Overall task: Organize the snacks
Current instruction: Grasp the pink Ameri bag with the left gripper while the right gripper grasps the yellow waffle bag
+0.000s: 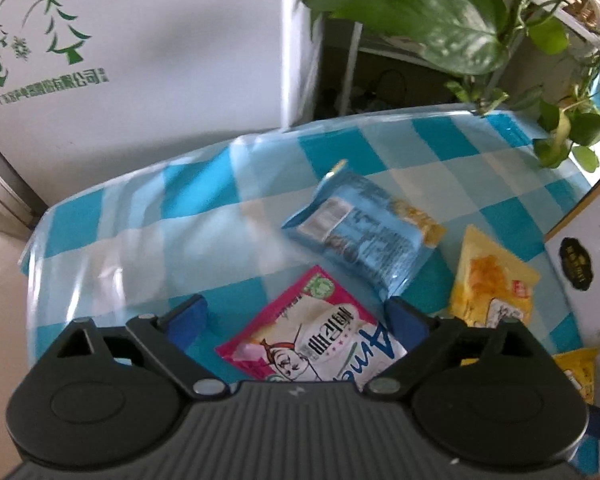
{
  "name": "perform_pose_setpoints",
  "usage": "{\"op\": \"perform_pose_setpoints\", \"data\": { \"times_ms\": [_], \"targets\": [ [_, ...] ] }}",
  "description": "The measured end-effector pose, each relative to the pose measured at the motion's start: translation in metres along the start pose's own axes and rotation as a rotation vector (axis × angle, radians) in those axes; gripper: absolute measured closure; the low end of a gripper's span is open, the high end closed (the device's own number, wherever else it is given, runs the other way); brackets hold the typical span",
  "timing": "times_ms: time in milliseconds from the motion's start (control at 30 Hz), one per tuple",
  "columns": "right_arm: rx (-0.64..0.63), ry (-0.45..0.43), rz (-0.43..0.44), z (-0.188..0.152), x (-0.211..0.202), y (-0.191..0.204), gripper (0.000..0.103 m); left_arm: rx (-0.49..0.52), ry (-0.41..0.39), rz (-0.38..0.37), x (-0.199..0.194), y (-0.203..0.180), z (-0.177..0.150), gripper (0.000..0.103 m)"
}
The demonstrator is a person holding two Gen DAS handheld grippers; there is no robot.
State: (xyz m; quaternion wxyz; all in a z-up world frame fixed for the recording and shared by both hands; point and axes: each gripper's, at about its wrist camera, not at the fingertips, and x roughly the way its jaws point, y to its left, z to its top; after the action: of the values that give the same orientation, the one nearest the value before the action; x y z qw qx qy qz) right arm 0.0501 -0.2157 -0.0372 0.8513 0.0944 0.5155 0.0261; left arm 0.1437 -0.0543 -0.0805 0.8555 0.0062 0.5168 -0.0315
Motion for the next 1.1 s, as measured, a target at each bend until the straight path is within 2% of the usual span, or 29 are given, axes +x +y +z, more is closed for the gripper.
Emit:
{"op": "perform_pose_setpoints", "data": {
  "times_ms": [100,200,300,400,467,600,733,900,967,1100],
  "targets": [
    [-0.006,0.018,0.11,0.0,0.0,0.001,0.014,-0.018,0.017,0.012,-0.001,0.013,-0.001,0.006],
    [0.044,0.021,0.14,0.001,-0.006,-0.007,0.015,-0.034,0.023,0.021,-0.003,0.023,-0.002,0.006],
    [0.074,-0.019,0.118,0.001,-0.016,-0.017,0.015,-0.035,0.015,0.017,-0.008,0.028,-0.002,0.007],
    [0.118,-0.016,0.072,0.0,-0.013,-0.024,0.015,-0.054,0.015,-0.009,-0.013,0.03,-0.001,0.007],
    [0.108,-0.018,0.044,-0.001,-0.012,-0.021,0.015,-0.059,0.021,-0.024,-0.014,0.028,0.0,0.007],
    [0.046,-0.013,-0.067,-0.008,0.0,-0.005,0.015,-0.055,0.025,-0.034,-0.015,0.024,0.0,0.007],
    [0.043,-0.001,-0.098,-0.011,0.014,-0.002,0.014,-0.05,0.028,-0.037,-0.015,0.024,-0.001,0.007],
    [-0.034,-0.036,-0.103,-0.011,0.015,0.008,0.026,-0.064,0.03,-0.036,-0.017,0.031,-0.002,0.007],
    [-0.072,-0.044,-0.072,-0.011,0.015,0.012,0.038,-0.073,0.032,-0.036,-0.018,0.033,-0.002,0.007],
    [-0.123,-0.045,-0.055,-0.01,0.017,0.022,0.041,-0.108,0.044,-0.06,-0.017,0.037,-0.003,0.007]
  ]
}}
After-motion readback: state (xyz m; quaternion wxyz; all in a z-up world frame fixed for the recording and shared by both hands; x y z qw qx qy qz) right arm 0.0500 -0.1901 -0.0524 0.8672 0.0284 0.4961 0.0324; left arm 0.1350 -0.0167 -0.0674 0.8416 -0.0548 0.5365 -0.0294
